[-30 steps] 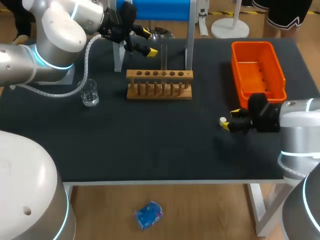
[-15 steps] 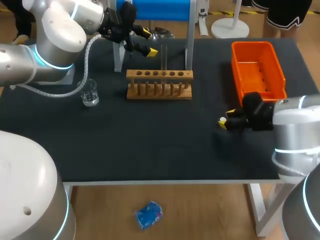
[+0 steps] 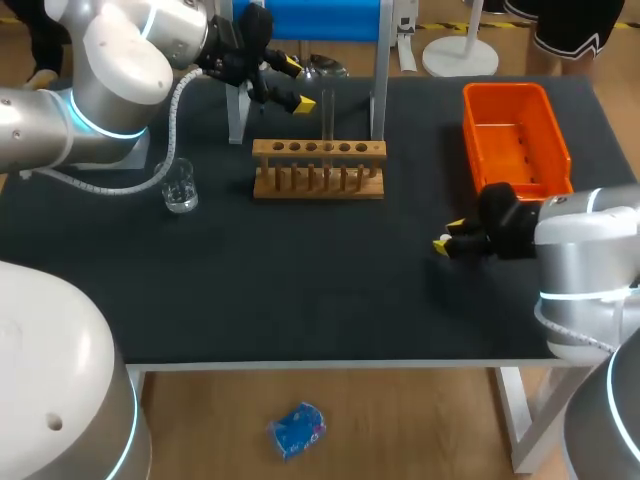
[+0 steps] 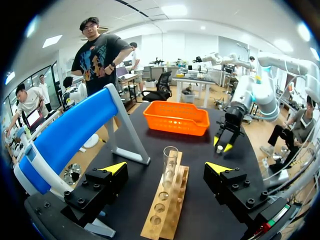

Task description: Invert the test tube, pick up the pipette, mount the tip to pipette, aspirate from beaker and dispense into the tube, eject the tip, return the pipette, and cap with the stopper.

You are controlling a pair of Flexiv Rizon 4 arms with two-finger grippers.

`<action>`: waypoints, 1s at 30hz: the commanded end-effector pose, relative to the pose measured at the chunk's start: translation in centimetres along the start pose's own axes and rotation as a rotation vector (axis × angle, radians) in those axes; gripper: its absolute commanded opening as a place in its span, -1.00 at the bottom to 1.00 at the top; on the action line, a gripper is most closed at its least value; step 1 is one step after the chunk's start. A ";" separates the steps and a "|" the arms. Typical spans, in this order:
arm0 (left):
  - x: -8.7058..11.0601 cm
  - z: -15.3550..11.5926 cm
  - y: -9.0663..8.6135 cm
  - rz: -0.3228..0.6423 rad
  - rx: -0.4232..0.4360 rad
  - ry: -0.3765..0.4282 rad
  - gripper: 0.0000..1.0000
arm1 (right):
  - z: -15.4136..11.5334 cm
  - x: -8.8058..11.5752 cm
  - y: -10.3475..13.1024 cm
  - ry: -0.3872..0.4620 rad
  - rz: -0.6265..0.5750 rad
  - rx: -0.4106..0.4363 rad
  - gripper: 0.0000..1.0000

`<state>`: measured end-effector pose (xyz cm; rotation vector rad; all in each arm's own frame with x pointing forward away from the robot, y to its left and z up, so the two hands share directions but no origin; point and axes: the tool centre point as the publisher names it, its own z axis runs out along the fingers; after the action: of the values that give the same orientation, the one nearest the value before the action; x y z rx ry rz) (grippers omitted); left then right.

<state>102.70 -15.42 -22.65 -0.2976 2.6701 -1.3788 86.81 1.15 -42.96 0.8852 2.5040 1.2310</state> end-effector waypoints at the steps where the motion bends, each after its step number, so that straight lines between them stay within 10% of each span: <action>1: -0.1 -0.1 0.0 -0.001 -0.003 0.003 1.00 | 0.4 -0.1 0.1 -0.003 0.002 0.000 -0.03; 30: -0.1 -0.1 0.0 -0.001 -0.003 0.003 1.00 | 0.0 0.0 -0.2 -0.005 0.028 -0.008 -0.28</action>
<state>102.70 -15.42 -22.65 -0.2976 2.6701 -1.3788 86.97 1.17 -43.11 0.9238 2.4972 1.2402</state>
